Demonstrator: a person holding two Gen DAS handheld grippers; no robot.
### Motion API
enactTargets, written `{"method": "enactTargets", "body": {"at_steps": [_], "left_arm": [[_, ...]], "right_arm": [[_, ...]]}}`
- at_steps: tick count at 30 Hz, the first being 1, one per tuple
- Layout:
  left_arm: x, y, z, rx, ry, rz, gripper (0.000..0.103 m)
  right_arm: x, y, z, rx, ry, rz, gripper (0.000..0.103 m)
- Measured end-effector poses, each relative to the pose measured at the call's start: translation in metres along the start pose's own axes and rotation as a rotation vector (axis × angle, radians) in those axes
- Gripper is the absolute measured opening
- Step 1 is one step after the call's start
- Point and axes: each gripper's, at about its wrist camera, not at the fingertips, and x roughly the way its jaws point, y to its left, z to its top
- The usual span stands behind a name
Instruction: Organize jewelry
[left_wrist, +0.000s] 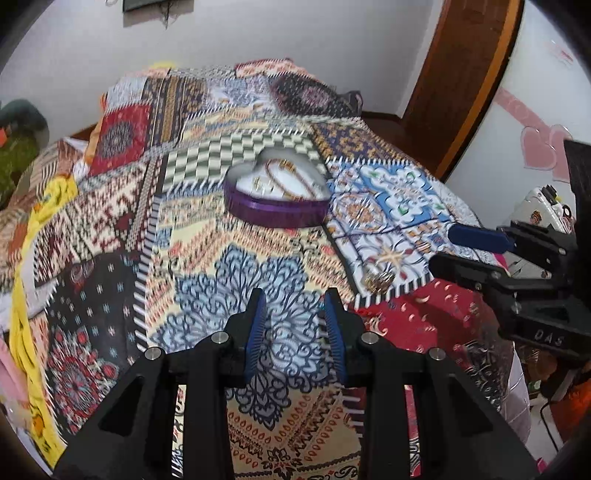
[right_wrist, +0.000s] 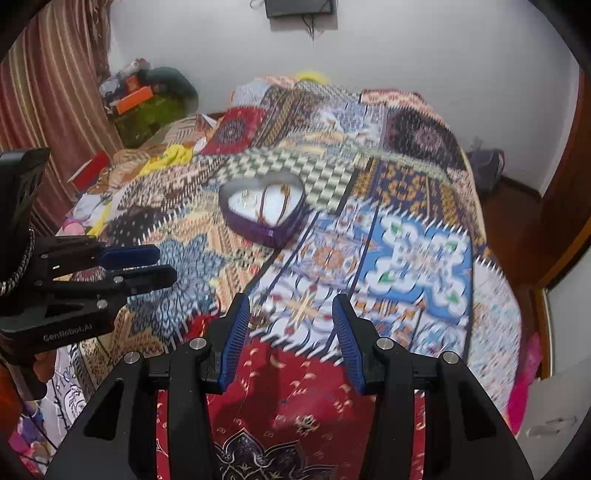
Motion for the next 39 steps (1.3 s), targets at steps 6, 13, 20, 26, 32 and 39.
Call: {"method": "enactTargets", "body": {"at_steps": [6, 13, 20, 26, 32, 39], "left_arm": [[0.008, 0.007, -0.007, -0.019, 0.005, 0.022, 0.031], [0.014, 0.009, -0.010, -0.029, 0.009, 0.013, 0.031], [0.018, 0.010, -0.011, -0.030, 0.012, -0.010, 0.031], [0.017, 0.006, -0.011, -0.023, 0.007, -0.020, 0.031], [0.016, 0.003, -0.006, -0.018, 0.000, -0.026, 0.031], [0.015, -0.013, 0.005, 0.028, -0.006, -0.080, 0.031]], "right_arm": [[0.014, 0.005, -0.010, 0.009, 0.040, 0.018, 0.043], [0.032, 0.012, -0.005, 0.009, 0.072, 0.053, 0.043], [0.045, 0.019, -0.005, 0.002, 0.105, 0.074, 0.036], [0.045, 0.015, -0.006, 0.030, 0.109, 0.089, 0.020], [0.036, 0.013, -0.008, 0.024, 0.095, 0.092, 0.020], [0.025, 0.018, -0.014, -0.064, 0.095, 0.070, 0.020]]}}
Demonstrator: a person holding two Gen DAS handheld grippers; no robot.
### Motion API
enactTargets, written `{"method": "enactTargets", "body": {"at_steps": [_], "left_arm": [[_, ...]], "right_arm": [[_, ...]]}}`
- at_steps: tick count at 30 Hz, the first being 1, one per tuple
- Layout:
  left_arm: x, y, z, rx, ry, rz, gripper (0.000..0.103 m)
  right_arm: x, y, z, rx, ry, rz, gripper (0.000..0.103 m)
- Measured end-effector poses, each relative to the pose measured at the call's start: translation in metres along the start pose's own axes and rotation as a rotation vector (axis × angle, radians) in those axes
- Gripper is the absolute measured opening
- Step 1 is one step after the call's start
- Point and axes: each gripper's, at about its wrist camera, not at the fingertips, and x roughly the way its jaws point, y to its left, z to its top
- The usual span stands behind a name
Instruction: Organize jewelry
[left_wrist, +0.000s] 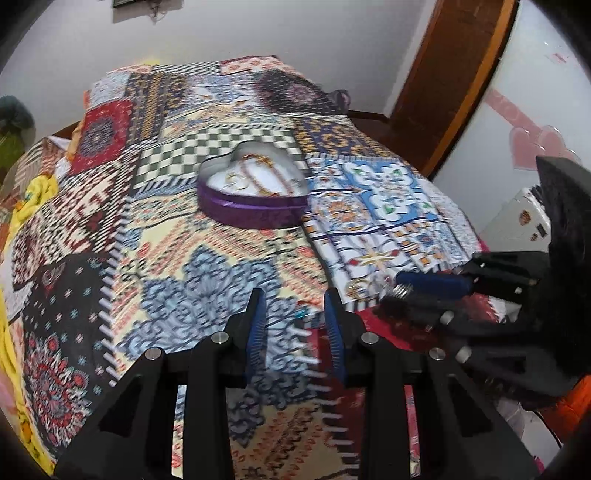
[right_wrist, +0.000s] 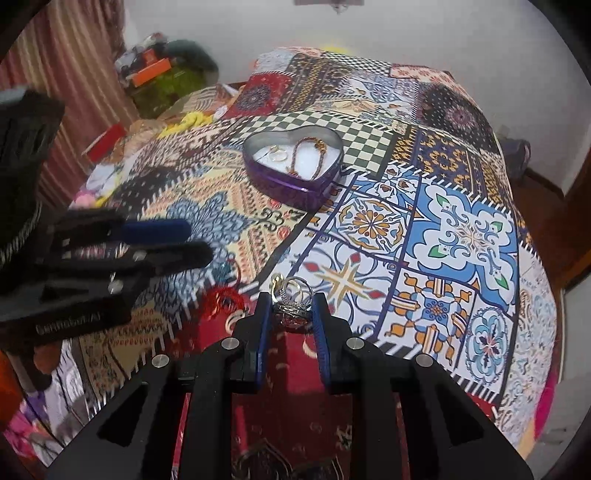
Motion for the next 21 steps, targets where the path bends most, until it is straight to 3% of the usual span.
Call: {"method": "enactTargets", "body": {"at_steps": [6, 21], "left_arm": [[0.015, -0.017, 0.012, 0.059, 0.048, -0.096, 0.031], [0.041, -0.034, 0.010, 0.154, 0.136, -0.121, 0.031]], "right_arm": [[0.003, 0.005, -0.012, -0.058, 0.017, -0.018, 0.019], [-0.004, 0.006, -0.022, -0.080, 0.009, 0.004, 0.020]]}}
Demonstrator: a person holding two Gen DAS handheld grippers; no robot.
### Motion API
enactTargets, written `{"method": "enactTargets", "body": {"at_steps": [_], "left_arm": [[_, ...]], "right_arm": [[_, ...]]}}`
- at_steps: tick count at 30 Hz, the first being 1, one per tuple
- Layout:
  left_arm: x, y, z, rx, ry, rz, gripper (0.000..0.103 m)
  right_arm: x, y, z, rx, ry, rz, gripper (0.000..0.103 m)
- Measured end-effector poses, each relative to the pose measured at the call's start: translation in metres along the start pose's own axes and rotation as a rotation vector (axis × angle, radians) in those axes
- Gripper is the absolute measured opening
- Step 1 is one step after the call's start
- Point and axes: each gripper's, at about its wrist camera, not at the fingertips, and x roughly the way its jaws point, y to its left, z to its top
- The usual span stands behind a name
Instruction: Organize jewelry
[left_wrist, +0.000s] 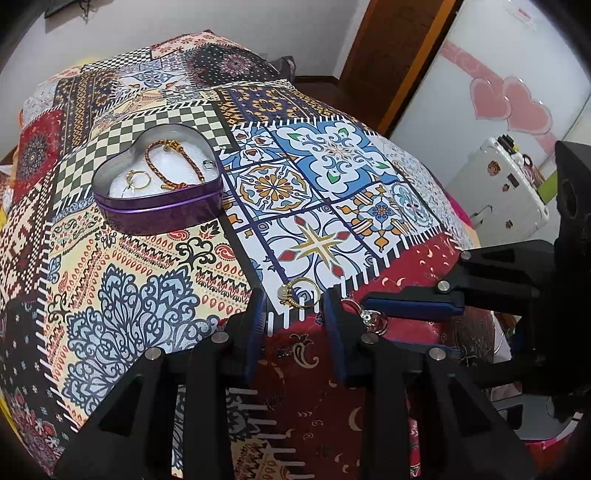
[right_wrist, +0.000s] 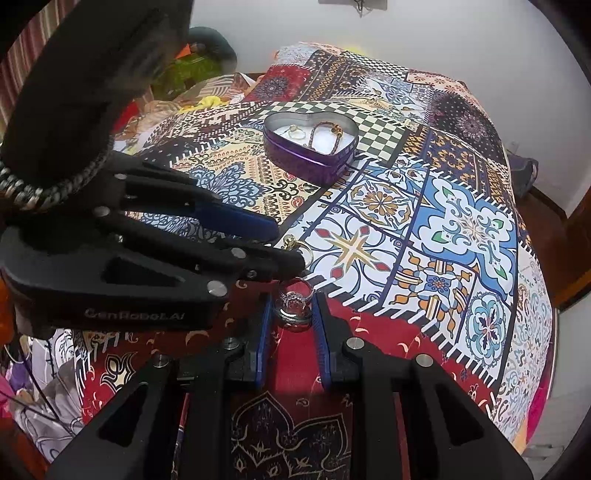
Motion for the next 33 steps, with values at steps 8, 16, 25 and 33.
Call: {"method": "enactTargets", "body": {"at_steps": [8, 16, 25, 33], "left_arm": [[-0.004, -0.002, 0.000, 0.006, -0.004, 0.005, 0.031], [-0.003, -0.011, 0.002, 0.038, 0.011, -0.031, 0.031], [0.003, -0.007, -0.002, 0.052, 0.028, 0.051, 0.031], [-0.009, 0.006, -0.016, 0.017, 0.018, 0.099, 0.031]], "right_arm": [[-0.006, -0.001, -0.003, -0.004, -0.004, 0.002, 0.020], [-0.007, 0.000, -0.005, -0.005, -0.005, -0.001, 0.020], [-0.012, 0.001, -0.008, -0.008, -0.012, 0.002, 0.019], [-0.013, -0.003, -0.008, 0.010, -0.019, 0.004, 0.019]]}}
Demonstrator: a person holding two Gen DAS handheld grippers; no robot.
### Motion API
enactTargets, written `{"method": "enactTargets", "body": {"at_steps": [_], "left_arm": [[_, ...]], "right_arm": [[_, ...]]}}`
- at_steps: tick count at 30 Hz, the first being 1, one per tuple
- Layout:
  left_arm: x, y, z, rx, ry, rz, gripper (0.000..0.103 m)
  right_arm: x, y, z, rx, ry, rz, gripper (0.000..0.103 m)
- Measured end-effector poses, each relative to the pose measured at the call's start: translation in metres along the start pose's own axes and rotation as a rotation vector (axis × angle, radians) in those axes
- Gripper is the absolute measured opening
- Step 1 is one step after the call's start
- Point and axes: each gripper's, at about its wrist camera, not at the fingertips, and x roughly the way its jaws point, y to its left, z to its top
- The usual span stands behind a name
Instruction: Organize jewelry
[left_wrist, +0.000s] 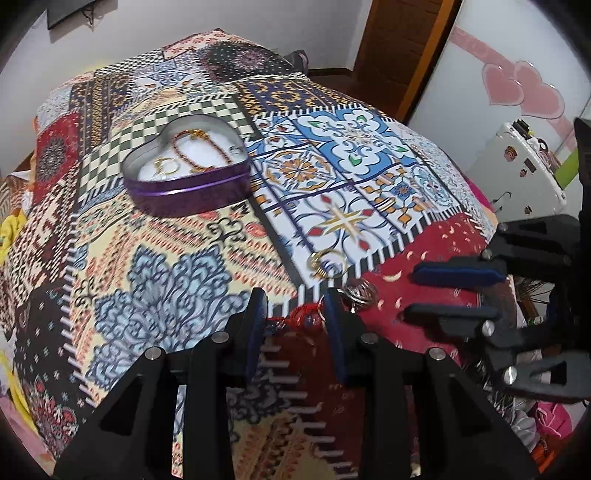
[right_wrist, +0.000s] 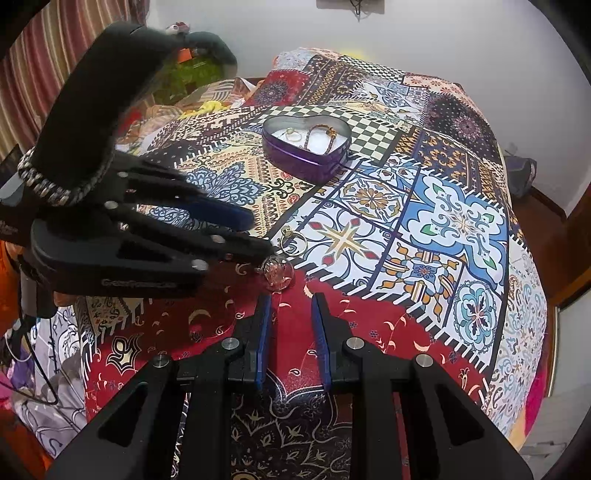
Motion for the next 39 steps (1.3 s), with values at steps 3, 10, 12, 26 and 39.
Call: {"method": "enactTargets", "body": {"at_steps": [3, 10, 12, 26, 39], "left_arm": [[-0.005, 0.001, -0.006, 0.005, -0.003, 0.021, 0.031], [-0.019, 0.006, -0.016, -0.014, -0.022, 0.052, 0.031], [-0.024, 0.009, -0.019, -0.023, -0.034, 0.067, 0.031], [-0.043, 0.025, -0.031, -0.083, -0.089, 0.089, 0.031], [-0.051, 0.017, -0.031, -0.066, -0.114, 0.078, 0.031]], "right_arm": [[0.000, 0.000, 0.001, 0.009, -0.002, 0.004, 0.019], [0.005, -0.002, 0.007, 0.039, 0.014, 0.019, 0.020], [0.007, -0.001, 0.011, 0.052, 0.015, 0.040, 0.021], [0.033, 0.008, 0.029, 0.138, 0.037, 0.121, 0.034], [0.034, 0.004, 0.029, 0.172, 0.026, 0.143, 0.019]]}}
